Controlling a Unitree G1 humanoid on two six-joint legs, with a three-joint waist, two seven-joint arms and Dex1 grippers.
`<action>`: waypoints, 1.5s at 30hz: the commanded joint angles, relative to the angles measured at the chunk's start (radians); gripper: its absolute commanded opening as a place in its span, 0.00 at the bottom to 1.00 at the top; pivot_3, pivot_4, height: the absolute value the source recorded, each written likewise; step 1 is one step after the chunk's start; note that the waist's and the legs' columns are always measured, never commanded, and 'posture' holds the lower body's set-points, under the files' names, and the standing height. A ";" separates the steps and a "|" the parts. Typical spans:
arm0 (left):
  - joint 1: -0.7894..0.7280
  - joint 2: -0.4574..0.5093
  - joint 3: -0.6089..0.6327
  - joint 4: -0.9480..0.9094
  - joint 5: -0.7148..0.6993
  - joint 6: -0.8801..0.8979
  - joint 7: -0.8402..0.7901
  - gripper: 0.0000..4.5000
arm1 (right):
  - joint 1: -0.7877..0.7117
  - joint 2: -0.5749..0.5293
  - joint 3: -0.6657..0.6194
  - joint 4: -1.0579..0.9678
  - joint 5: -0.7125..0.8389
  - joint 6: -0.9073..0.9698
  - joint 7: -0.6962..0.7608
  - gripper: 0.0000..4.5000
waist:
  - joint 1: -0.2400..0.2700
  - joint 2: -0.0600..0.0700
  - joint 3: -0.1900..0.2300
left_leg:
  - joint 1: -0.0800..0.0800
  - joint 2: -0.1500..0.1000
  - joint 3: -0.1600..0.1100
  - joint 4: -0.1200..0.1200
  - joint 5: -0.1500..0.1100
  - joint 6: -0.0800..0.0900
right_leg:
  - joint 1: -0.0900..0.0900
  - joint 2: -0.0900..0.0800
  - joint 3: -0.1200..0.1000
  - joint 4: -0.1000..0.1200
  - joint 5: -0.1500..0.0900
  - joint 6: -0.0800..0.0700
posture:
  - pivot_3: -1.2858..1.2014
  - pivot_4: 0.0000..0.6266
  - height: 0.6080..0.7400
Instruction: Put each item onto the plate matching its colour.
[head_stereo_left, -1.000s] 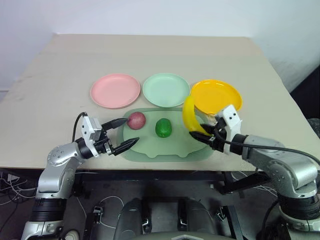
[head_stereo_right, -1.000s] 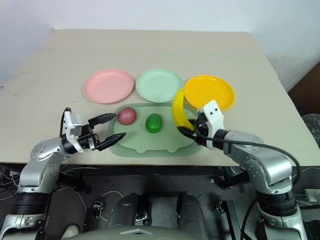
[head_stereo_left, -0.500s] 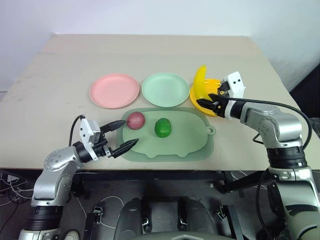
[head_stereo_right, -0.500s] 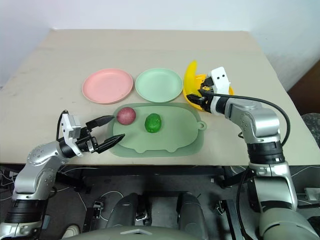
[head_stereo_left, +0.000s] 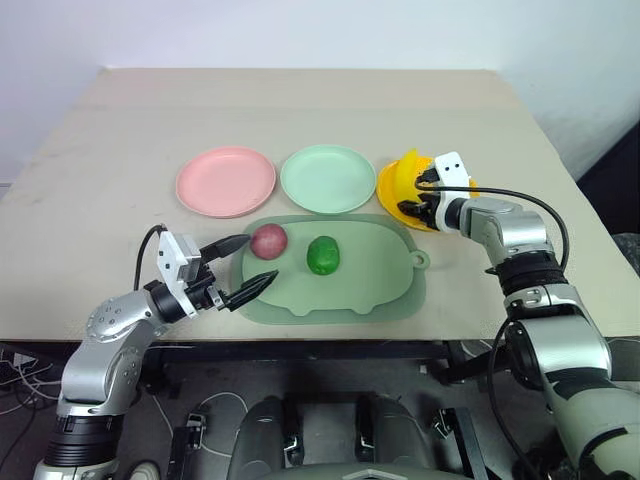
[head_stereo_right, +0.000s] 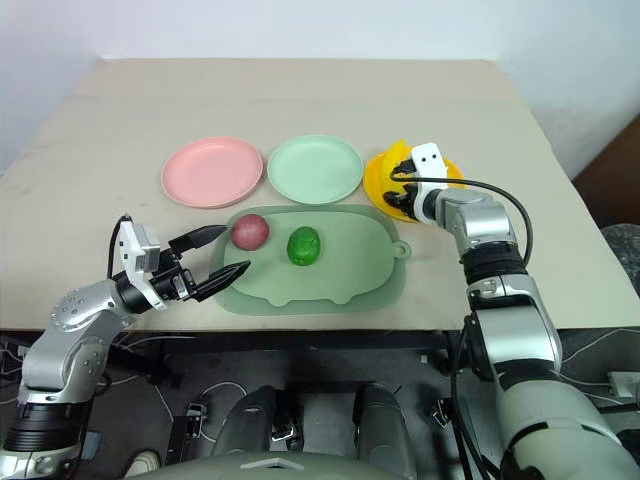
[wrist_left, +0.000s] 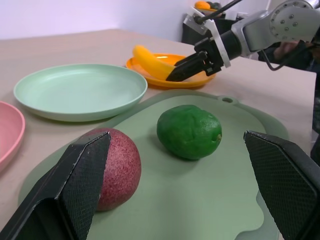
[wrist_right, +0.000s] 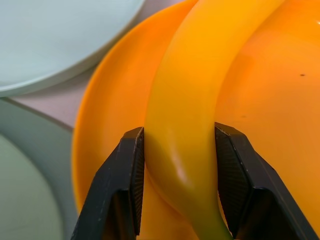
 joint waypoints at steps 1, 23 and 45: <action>-0.023 0.013 0.030 -0.052 -0.027 0.008 0.016 1.00 | -0.029 0.005 -0.014 0.038 -0.035 -0.050 -0.007 0.36 | -0.005 0.000 0.000 | 0.000 0.000 0.000 0.000 0.000 0.000 | 0.000 0.000 0.000 0.000 0.000 0.000 | 0.52 0.24 0.66; -0.061 0.023 0.013 -0.068 -0.038 0.050 0.048 1.00 | 0.074 -0.022 -0.112 -0.321 -0.001 0.025 0.012 1.00 | -0.010 0.000 0.000 | 0.000 0.000 0.001 0.000 0.000 -0.001 | -0.002 0.000 0.002 0.003 0.000 0.001 | 0.52 0.24 0.66; -0.063 0.021 0.028 -0.043 -0.031 0.040 0.035 1.00 | 0.368 0.160 -0.136 -1.182 0.375 0.651 -0.093 1.00 | -0.008 0.000 0.000 | 0.000 0.001 -0.001 0.001 0.000 -0.001 | -0.002 -0.001 0.002 0.004 0.000 0.000 | 0.52 0.24 0.66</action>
